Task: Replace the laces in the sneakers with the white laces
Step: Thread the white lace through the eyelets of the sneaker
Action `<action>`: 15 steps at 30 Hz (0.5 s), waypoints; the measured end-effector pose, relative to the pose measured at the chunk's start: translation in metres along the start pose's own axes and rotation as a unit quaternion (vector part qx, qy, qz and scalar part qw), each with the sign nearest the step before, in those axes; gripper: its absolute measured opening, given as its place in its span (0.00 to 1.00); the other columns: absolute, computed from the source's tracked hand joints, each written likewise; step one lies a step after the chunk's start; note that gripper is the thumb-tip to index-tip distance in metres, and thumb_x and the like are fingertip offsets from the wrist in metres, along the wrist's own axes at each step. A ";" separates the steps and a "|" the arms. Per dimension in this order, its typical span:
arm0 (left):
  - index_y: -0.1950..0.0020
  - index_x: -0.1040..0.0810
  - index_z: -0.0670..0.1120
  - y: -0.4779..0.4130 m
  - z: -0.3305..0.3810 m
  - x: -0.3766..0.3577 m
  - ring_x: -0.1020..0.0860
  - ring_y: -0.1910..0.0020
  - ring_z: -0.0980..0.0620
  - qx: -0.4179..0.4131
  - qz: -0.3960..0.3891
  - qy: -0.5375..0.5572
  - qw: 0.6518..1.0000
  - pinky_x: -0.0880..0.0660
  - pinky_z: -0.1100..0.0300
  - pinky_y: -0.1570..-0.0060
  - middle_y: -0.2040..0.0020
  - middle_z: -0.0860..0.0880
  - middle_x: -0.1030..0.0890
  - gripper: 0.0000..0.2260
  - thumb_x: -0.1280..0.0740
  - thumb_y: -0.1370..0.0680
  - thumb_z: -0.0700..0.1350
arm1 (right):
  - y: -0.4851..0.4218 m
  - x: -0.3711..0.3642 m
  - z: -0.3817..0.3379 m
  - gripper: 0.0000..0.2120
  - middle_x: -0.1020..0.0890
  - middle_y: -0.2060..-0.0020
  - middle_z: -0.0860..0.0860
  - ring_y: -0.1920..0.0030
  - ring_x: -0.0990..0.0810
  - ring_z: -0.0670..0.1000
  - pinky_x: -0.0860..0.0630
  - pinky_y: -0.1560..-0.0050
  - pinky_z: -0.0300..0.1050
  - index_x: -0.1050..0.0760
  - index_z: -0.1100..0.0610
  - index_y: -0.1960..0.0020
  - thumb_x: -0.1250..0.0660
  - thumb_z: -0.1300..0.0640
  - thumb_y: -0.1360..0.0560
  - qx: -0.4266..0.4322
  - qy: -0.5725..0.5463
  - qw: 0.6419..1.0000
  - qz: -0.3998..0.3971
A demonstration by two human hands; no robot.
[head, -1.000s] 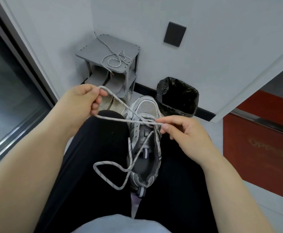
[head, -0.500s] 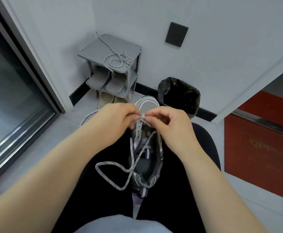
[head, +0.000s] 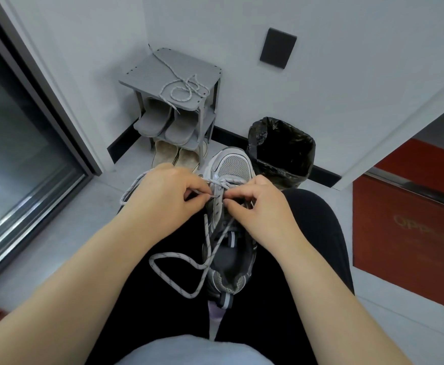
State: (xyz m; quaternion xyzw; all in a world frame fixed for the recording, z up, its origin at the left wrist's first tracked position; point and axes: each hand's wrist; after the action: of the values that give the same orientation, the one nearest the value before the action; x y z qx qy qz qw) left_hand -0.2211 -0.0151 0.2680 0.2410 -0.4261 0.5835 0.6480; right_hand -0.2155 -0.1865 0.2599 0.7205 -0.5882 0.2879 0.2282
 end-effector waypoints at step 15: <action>0.55 0.18 0.49 -0.015 0.006 -0.001 0.33 0.59 0.53 -0.048 -0.049 -0.080 0.994 0.34 0.58 0.55 0.62 0.52 0.22 0.05 0.34 0.26 0.46 | 0.000 -0.007 -0.001 0.06 0.33 0.65 0.44 0.66 0.29 0.34 0.33 0.62 0.26 0.17 0.53 0.54 0.27 0.60 0.30 -0.018 -0.071 0.997 0.017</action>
State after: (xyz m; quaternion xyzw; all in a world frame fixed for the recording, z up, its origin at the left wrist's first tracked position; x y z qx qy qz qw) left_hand -0.2085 -0.0232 0.2733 0.2764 -0.4913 0.5086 0.6507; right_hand -0.2163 -0.1807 0.2559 0.7247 -0.6202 0.2289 0.1941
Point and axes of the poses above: each hand's wrist, its own y-axis away from the middle knuckle, its own x-axis out of the back of the hand, z = x × y
